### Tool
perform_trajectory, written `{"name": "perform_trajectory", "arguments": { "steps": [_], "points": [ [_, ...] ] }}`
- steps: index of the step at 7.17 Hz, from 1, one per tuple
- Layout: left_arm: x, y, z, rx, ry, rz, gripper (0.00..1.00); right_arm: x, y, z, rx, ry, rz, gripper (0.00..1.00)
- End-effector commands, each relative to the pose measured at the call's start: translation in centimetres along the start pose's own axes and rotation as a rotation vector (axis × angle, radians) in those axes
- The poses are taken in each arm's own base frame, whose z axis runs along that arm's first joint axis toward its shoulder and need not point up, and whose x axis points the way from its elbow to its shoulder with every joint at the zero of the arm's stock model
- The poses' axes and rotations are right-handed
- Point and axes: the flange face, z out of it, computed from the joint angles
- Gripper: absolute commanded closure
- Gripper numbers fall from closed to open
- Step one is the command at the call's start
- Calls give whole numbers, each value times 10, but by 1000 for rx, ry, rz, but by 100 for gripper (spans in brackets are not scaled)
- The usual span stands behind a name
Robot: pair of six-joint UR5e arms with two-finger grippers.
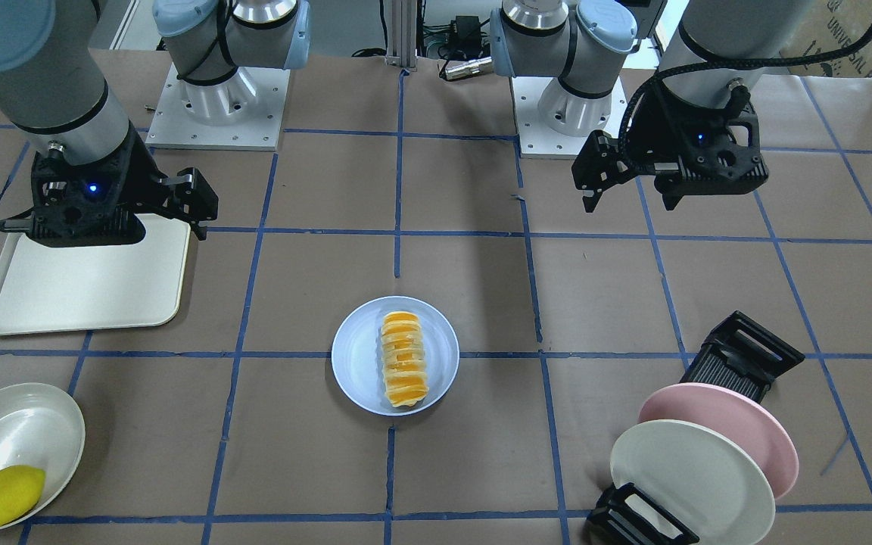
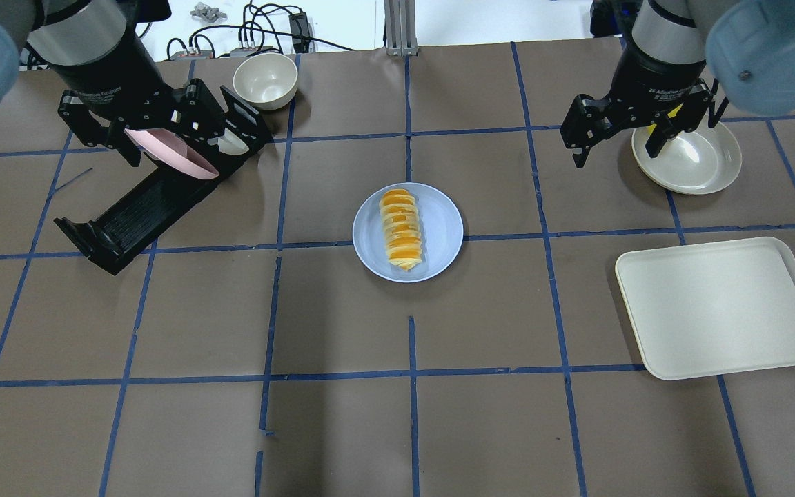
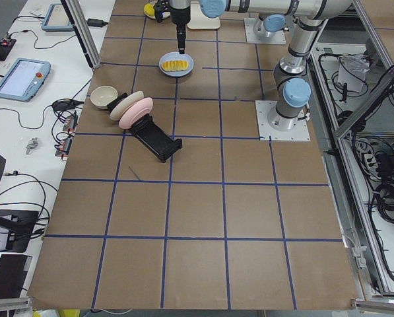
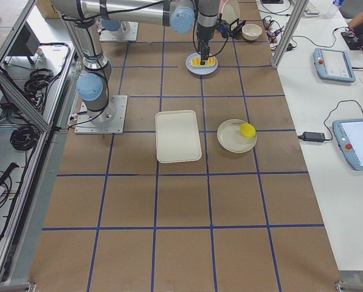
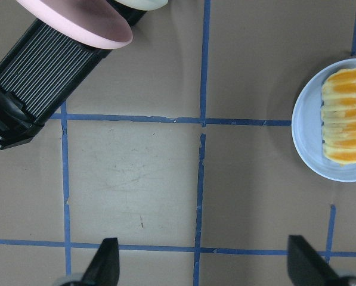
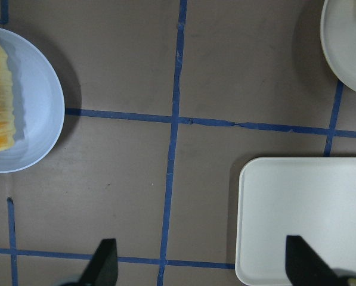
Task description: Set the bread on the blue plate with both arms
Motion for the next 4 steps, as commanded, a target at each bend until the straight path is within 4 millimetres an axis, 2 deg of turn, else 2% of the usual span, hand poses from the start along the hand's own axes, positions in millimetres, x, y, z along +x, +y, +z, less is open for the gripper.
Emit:
{"name": "perform_trajectory", "arguments": {
  "steps": [1, 4],
  "points": [
    [0, 1, 0, 0, 0, 0, 0, 0, 0, 1, 0, -2, 2, 0],
    [0, 3, -1, 2, -1, 0, 0, -1, 0, 2, -3, -5, 2, 0]
  ]
}}
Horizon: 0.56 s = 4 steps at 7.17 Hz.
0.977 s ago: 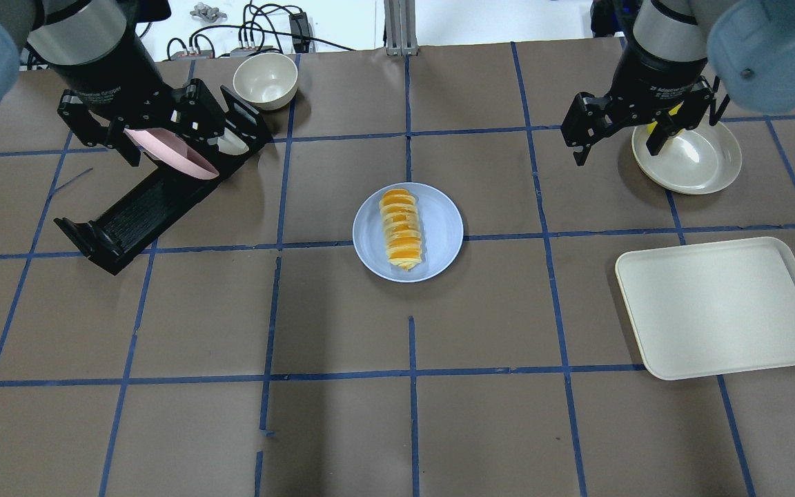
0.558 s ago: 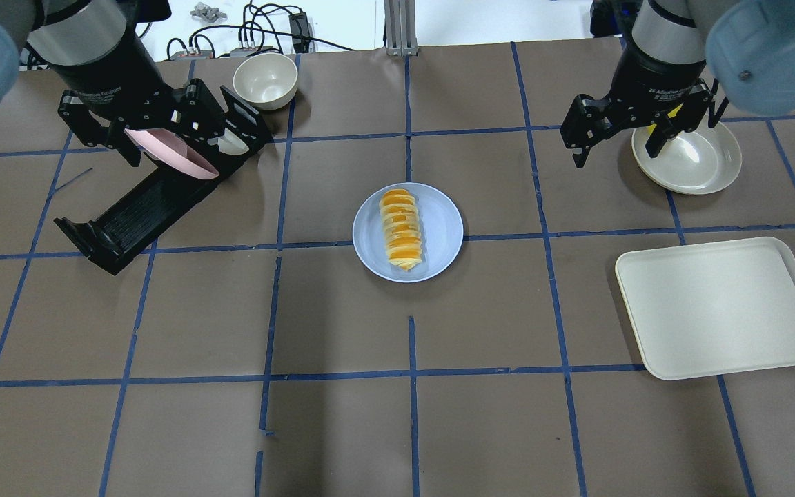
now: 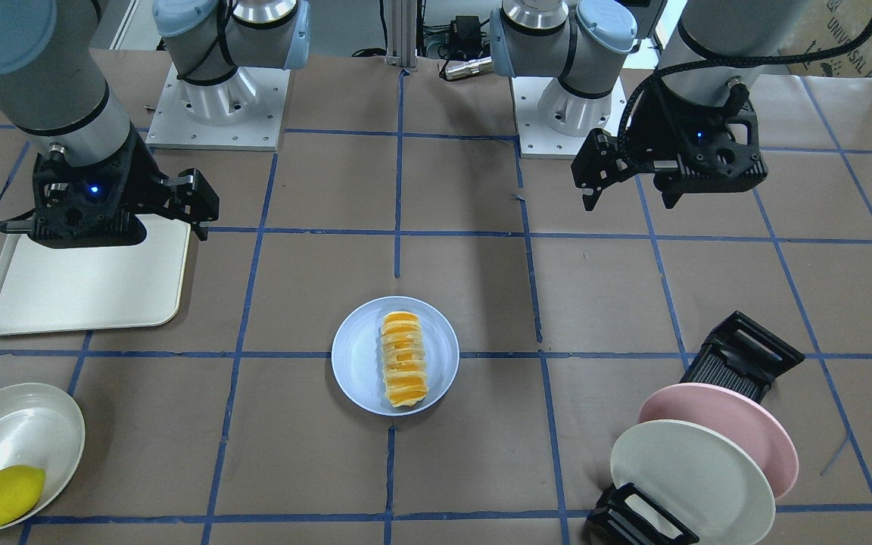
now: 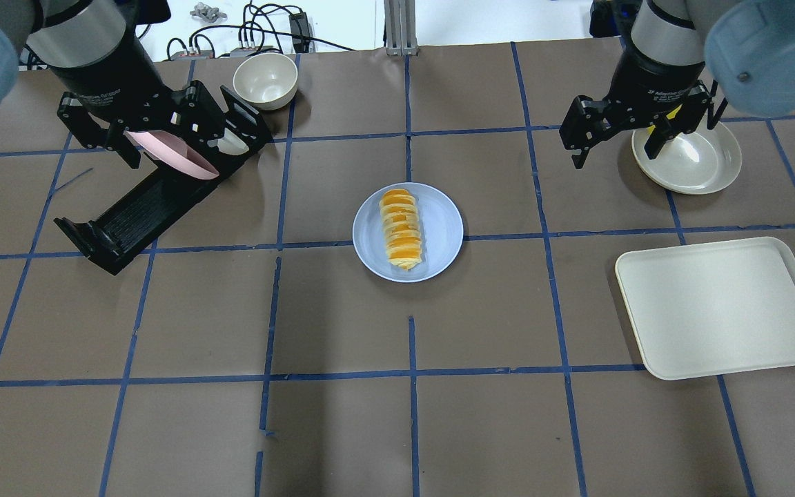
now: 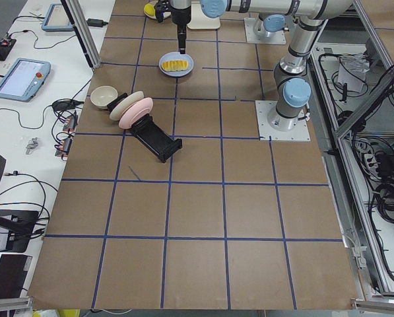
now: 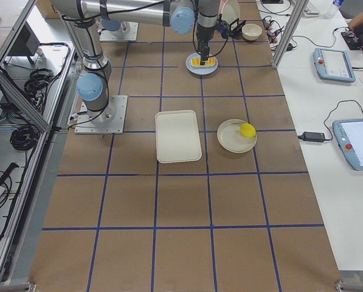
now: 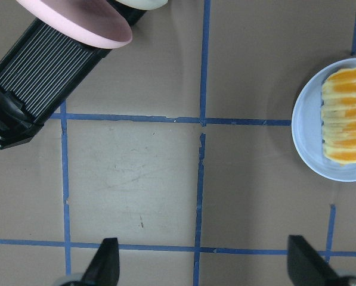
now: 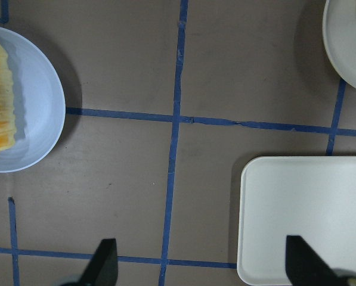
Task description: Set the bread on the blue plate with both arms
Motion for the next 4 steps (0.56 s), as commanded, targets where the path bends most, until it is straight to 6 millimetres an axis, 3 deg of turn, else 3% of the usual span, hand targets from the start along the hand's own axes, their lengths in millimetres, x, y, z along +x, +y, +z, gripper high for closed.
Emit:
{"name": "perform_trajectory", "arguments": {
  "steps": [1, 4],
  "points": [
    [1, 0, 0, -1, 1, 2, 0, 0, 0, 0, 0, -1, 1, 0],
    [1, 1, 0, -1, 1, 2, 0, 0, 0, 0, 0, -1, -1, 0]
  ]
}}
